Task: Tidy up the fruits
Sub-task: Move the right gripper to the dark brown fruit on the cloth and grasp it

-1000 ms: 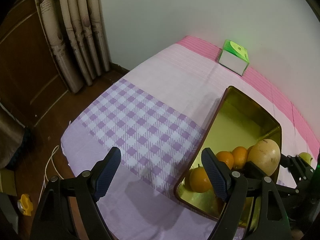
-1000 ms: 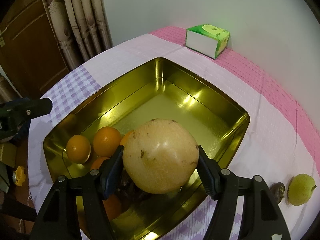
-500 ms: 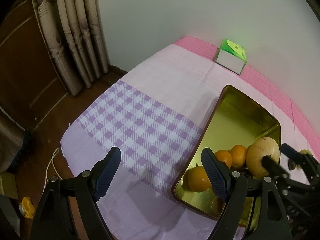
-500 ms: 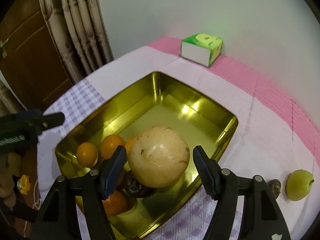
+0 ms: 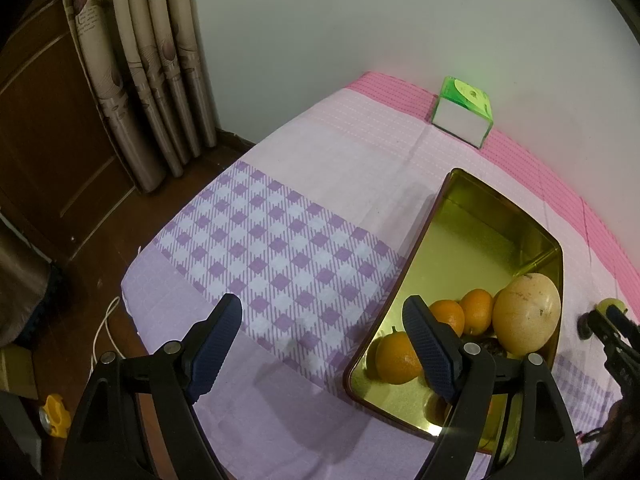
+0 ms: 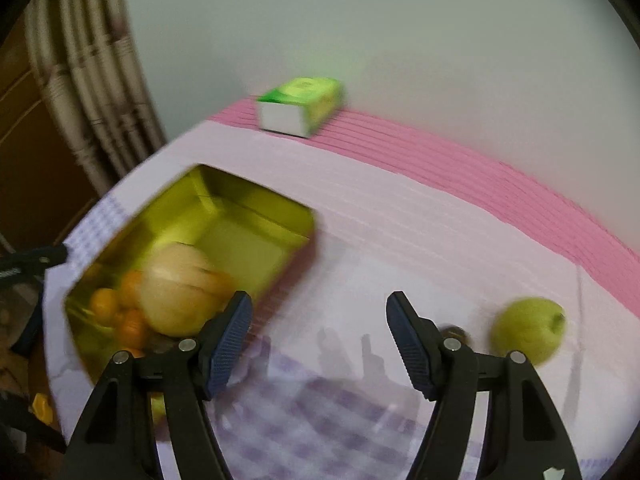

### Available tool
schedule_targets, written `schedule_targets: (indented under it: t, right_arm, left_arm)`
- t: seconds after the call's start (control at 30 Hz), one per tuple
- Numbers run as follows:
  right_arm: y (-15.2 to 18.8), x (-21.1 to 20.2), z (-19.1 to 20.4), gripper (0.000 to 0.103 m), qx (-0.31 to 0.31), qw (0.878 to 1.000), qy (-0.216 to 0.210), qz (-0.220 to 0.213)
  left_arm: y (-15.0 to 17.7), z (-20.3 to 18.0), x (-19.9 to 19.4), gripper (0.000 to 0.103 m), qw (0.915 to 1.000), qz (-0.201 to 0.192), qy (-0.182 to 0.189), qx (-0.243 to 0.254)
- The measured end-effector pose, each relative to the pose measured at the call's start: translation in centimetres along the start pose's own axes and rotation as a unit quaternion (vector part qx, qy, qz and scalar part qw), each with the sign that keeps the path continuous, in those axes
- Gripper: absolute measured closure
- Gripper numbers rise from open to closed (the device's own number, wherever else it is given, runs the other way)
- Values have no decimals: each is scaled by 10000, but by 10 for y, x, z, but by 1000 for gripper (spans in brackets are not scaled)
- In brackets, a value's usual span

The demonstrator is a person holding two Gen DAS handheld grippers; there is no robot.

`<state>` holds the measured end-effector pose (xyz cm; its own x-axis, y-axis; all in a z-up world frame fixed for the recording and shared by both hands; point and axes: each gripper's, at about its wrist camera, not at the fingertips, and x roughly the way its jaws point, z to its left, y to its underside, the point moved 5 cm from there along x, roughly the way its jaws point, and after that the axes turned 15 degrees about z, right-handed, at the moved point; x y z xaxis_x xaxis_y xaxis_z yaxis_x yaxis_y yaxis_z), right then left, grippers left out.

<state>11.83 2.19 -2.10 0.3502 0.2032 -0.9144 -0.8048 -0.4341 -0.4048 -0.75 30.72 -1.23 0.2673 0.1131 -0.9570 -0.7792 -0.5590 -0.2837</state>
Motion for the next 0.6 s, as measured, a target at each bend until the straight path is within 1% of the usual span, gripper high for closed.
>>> schedule_targets:
  t: [0.13,0.2,0.37,0.5,0.6]
  right_arm:
    - [14,12,-37,36,354,9991,181,127]
    - [19,19,-49,36,449,9986,213,191]
    - [24,29,-64,37,577,9978,255,202]
    - [23,35,-67,38,559,9979,285,188]
    - [23,43,-71,42,538,9980,262,205]
  left_arm:
    - [1,-2,1,20,10000,0,-11,52]
    - [2,-2,1,20,10000,7,-5,85]
    - [2,-3,3,20,9999,15,13,140]
    - [0,-6,5,20,9998,62,-16,165]
    - [0,-6,6,20,9998,76,-18,171]
